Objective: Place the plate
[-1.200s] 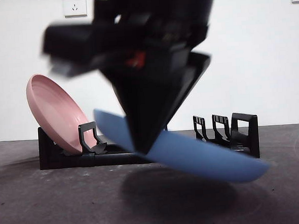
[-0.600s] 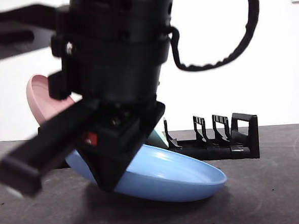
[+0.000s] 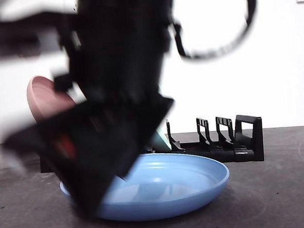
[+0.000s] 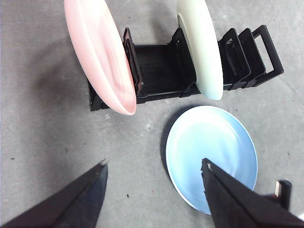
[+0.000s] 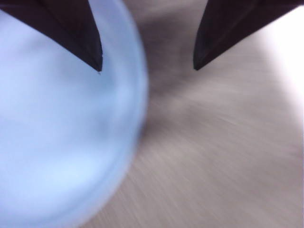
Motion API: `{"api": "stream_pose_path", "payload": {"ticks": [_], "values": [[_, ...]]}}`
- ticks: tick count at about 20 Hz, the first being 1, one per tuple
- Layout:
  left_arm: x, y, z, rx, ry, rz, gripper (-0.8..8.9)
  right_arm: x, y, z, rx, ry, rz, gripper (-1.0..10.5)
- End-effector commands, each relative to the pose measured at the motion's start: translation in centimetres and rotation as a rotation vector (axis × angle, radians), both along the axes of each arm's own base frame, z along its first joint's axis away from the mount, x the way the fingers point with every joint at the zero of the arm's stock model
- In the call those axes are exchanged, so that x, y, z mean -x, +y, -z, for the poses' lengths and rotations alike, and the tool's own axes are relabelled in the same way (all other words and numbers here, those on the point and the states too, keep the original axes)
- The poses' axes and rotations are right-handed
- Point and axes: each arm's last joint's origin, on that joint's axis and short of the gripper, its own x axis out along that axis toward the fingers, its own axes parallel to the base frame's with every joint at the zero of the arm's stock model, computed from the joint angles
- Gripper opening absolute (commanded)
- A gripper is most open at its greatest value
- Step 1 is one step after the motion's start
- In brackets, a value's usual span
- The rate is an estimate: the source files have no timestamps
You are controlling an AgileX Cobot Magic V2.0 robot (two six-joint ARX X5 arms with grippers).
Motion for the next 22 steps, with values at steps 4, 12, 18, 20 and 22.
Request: {"api": "stream_pose_path", "payload": {"ticks": [4, 12, 18, 20, 22], "values": [[-0.1, 0.0, -0.4, -0.008, -0.012, 0.011, 3.13, 0.4, -0.3, -10.1, -0.364, 0.207, -0.007, 3.1], [-0.1, 0.0, -0.4, -0.004, 0.001, 0.009, 3.13, -6.7, -12.2, -17.6, -0.489, 0.172, 0.379, 2.5], [-1.1, -0.2, -1.4, 0.006, -0.155, 0.014, 3.13, -11.2, -20.5, -17.7, -0.416, 0.054, 0.613, 2.5], [-1.7, -0.5, -1.7, -0.01, -0.208, 0.02, 3.13, -11.9, -21.6, -17.8, -0.451, 0.046, 0.654, 2.5], [-2.4, -0.9, -1.7, -0.076, -0.248, -0.032, 3.14, -12.1, -22.4, -17.8, -0.46, 0.046, 0.689, 2.5]]}}
